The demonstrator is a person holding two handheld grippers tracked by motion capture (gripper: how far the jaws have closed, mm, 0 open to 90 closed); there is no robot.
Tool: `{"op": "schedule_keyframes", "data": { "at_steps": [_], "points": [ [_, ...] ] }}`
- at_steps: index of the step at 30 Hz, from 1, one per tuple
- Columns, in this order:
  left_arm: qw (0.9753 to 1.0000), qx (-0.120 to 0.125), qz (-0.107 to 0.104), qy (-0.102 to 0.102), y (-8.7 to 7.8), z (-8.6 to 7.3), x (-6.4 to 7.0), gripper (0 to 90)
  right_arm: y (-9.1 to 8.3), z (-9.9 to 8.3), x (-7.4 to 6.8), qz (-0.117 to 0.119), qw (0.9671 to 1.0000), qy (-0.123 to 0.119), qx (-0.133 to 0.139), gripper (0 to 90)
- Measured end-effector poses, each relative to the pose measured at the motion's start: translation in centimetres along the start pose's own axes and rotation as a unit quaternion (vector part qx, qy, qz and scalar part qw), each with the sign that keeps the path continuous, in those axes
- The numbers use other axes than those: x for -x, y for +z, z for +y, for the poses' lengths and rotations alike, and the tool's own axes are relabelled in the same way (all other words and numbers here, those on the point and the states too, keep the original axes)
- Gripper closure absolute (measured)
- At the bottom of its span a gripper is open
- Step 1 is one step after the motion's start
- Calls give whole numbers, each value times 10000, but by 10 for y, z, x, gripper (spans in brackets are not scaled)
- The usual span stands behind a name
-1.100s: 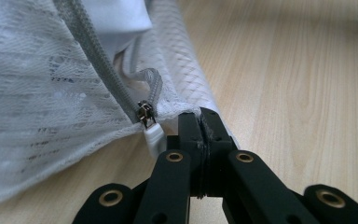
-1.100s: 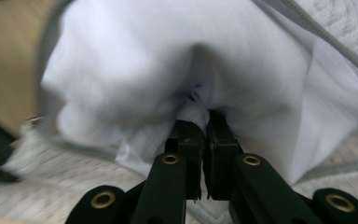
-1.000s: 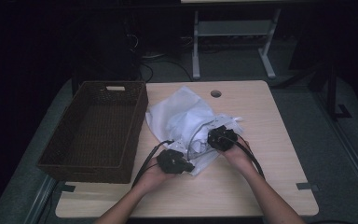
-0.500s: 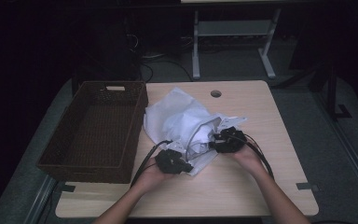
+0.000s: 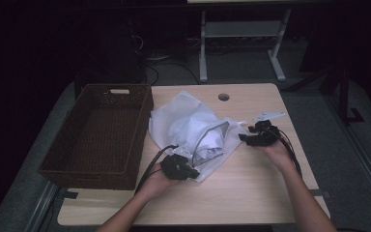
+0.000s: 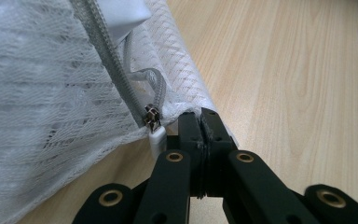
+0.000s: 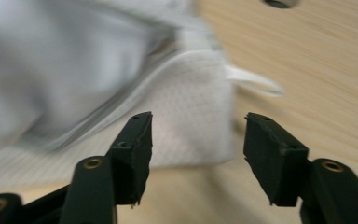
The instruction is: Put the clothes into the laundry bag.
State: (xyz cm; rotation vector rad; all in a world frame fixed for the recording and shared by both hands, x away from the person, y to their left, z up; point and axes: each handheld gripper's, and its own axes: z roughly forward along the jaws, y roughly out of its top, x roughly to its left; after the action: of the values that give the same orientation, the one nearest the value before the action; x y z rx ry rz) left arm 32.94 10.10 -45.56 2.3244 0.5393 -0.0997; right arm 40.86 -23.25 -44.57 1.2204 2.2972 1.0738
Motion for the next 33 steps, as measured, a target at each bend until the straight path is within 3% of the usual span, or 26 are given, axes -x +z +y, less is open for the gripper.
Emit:
{"op": "schedule_keyframes", "data": {
  "at_steps": [2, 4, 7, 9, 14, 23, 30, 33],
  "points": [
    [10000, 12, -2, -11, 0, 0, -1, 891, 10, -4, 10, -26, 9998, 171, 8, 487],
    [10000, 11, 5, -19, 0, -1, -1, 891, 20, -9, 16, 235, 9993, 302, -22, 587],
    [10000, 11, 35, -46, -1, -1, -1, 891, 25, -12, 15, 342, 9990, 274, -91, 802],
    [9999, 22, 88, -88, -3, -1, -3, 891, 23, -13, 14, 413, 9988, 246, -58, 874],
    [9992, -37, 340, -185, -11, -4, -9, 890, 6, -19, 3, 379, 9988, -108, -276, 877],
    [9967, -136, 678, -431, -18, -8, -17, 888, -33, -44, -26, 453, 9965, -408, -564, 877],
    [9956, -162, 778, -497, -24, -9, -17, 879, -60, -64, -54, 743, 9947, -444, -549, 877],
    [9949, -194, 869, -468, -31, -8, -10, 771, -69, -70, -61, 861, 9942, -395, -519, 877]
  ]
}}
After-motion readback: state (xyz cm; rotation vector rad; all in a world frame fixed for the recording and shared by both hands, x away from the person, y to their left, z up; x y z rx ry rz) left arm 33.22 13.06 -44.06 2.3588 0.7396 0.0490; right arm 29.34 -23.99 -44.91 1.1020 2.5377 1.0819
